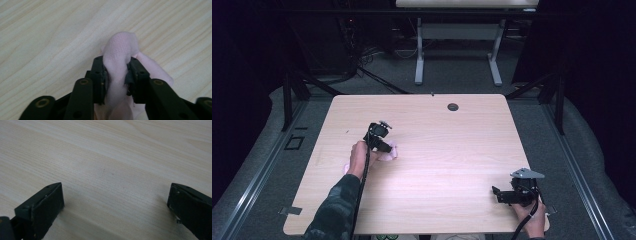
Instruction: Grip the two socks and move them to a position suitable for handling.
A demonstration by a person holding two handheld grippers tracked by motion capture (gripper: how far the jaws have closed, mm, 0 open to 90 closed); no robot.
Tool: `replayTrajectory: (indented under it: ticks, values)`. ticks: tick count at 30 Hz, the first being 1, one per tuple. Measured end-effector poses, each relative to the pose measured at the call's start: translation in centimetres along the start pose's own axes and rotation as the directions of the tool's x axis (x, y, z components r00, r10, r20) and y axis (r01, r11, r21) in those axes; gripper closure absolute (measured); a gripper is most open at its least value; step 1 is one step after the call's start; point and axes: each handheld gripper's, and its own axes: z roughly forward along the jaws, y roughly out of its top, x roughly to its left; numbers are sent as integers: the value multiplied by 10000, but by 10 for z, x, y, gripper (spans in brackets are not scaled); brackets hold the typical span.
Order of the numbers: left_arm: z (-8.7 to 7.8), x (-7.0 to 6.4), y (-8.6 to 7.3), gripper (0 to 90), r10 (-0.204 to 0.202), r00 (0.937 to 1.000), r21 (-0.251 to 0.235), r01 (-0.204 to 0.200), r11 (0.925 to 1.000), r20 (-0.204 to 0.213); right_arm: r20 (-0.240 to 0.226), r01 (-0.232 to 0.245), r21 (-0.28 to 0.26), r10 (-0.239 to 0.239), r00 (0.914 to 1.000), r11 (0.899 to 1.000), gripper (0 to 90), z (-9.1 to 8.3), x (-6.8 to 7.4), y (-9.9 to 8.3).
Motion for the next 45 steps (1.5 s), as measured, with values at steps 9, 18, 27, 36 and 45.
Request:
replayTrajectory:
  ticks: [9, 18, 27, 36, 45]
  values:
    - [-19, 2, 0, 733, -202, 9995, -688, 219, 9974, 249, 4, -4, 0, 4, 10000, 10000, 1, 0, 0, 0]
    - [-62, -8, -8, 734, -5, 9958, -1530, 145, 9881, 912, 17, -14, 1, 14, 10000, 10000, 1, 0, 0, 0]
    - [-93, -50, -24, 731, 1120, 9863, -1985, -865, 9763, 1209, 40, -26, -8, 26, 10000, 10000, 1, 0, 0, 0]
    - [-97, -108, -39, 731, 2410, 9513, -2175, -1981, 9557, 1924, 27, -22, 0, 22, 10000, 10000, 1, 0, 0, 0]
    - [-81, -145, -52, 731, 2927, 9180, -2095, -2410, 9476, 2675, 37, -27, -8, 27, 10000, 10000, 1, 0, 0, 0]
